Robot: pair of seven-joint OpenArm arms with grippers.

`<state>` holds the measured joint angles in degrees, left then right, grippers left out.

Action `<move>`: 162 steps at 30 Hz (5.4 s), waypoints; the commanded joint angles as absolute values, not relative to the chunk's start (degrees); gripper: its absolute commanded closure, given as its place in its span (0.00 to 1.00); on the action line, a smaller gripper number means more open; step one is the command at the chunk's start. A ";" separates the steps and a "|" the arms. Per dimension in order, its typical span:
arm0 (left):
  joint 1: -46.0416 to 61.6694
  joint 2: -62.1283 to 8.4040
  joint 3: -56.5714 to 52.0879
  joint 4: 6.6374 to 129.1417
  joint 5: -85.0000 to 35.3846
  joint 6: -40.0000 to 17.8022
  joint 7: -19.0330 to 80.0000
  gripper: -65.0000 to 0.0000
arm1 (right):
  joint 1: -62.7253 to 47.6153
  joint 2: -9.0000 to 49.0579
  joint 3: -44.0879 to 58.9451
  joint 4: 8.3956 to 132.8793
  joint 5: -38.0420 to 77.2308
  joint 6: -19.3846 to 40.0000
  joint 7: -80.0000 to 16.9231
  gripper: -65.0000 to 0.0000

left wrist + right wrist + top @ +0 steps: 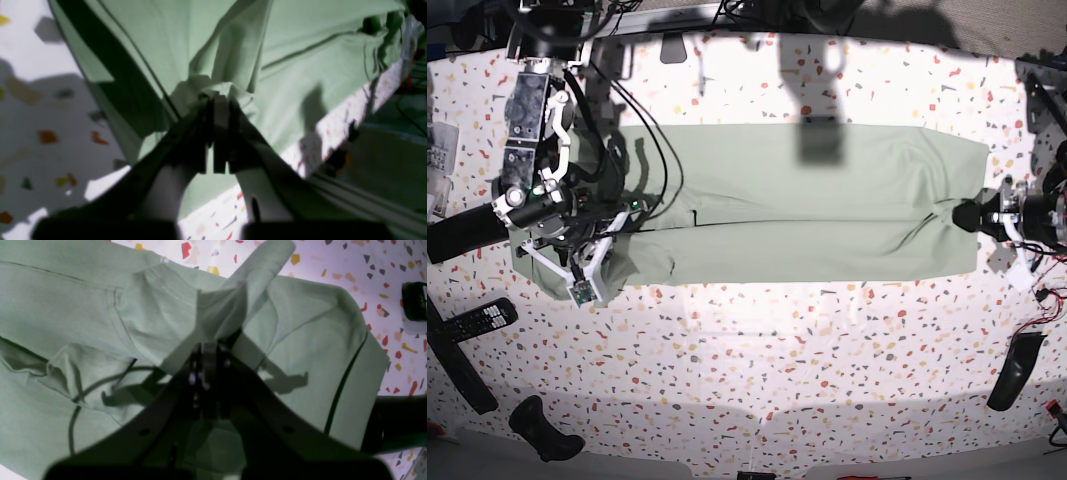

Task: Fold the T-shirt properly
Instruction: 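Hold the folded hem down with both grippers along the fold, then open both grippers and raise them off the folded shirt, then lower the right gripper and pinch the shirt end near it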

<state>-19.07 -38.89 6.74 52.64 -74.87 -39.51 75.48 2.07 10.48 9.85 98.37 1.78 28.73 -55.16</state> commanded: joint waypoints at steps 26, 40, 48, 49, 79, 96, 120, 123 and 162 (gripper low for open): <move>-19.22 -46.94 6.37 53.63 -83.42 -40.00 72.05 0.69 | 3.14 10.96 10.00 99.66 2.17 28.75 -54.08 0.88; -25.76 -34.22 6.50 56.25 -40.18 -40.00 49.23 0.53 | 3.60 11.14 10.00 99.74 2.17 28.75 -54.04 0.68; -25.74 -33.26 11.53 69.08 -32.91 -40.00 49.60 0.53 | 6.72 11.25 10.00 100.88 2.24 28.69 -56.01 0.53; -25.78 -33.91 13.85 70.50 -31.20 -40.00 49.52 0.53 | 7.07 11.27 10.00 100.88 2.50 28.69 -57.17 0.53; -39.05 -38.11 42.37 73.87 -39.51 -40.00 46.85 0.53 | 15.99 11.25 18.63 94.96 6.07 24.93 -56.64 0.53; -39.03 -38.13 42.37 73.87 -40.18 -40.00 47.05 0.53 | 22.04 10.94 14.44 77.60 9.26 30.65 -58.94 0.66; -39.03 -38.13 42.37 73.87 -40.18 -40.00 47.03 0.53 | 22.04 10.94 14.33 82.02 15.22 32.82 -57.17 0.66; -39.03 -38.11 42.37 73.87 -40.18 -40.00 47.03 0.53 | 22.04 10.92 14.33 81.95 15.22 32.82 -56.77 0.66; -39.03 -38.11 42.37 73.87 -40.18 -40.00 47.00 0.53 | 22.70 10.28 2.66 72.07 6.39 25.47 -61.91 0.46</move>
<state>-37.17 -37.47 43.07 73.14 -39.64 -40.12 47.99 20.82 10.26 2.57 71.18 5.98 25.67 -62.57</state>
